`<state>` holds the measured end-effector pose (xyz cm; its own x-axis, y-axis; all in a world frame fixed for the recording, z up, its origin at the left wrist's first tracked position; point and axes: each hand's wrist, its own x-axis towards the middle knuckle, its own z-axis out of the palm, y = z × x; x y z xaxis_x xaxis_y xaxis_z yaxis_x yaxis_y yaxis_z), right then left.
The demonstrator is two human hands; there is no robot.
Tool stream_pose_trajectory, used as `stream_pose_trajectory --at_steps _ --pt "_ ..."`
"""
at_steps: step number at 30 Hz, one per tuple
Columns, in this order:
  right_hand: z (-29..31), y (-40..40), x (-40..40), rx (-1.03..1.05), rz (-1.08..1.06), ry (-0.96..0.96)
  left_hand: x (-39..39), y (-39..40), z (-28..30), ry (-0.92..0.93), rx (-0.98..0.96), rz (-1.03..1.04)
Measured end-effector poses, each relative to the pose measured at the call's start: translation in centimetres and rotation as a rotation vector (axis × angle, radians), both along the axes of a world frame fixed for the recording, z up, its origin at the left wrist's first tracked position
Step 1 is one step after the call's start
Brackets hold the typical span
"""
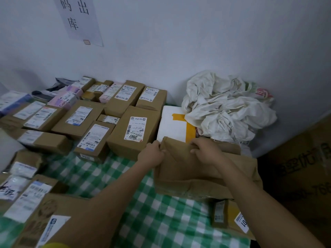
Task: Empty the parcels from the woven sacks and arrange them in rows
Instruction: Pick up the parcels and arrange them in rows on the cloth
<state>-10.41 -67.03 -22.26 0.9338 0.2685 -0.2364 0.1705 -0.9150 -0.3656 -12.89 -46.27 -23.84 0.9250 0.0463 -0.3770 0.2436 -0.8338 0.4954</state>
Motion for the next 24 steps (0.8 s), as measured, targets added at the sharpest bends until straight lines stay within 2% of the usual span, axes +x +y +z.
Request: stream_pose_trajectory --at_steps 3,7,12,17,24 --pt "0.6 2.0 -0.7 0.065 0.001 -0.033 -0.7 1.9 0.3 -0.032 0.013 0.040" --pt "1.4 6.0 -2.4 0.109 0.091 -0.188 -1.5 4.7 0.5 -0.051 -0.040 0.087" --pt "2.0 12.1 -5.5 0.190 0.225 -0.267 -3.1 8.8 1.1 -0.136 -0.110 -0.014" --pt "2.2 17.7 -8.3 0.210 0.297 -0.202 -6.3 14.6 1.9 -0.131 -0.053 -0.133" --pt "1.3 27.5 -13.5 0.176 0.337 0.009 -12.6 25.8 2.1 -0.157 -0.010 -0.048"
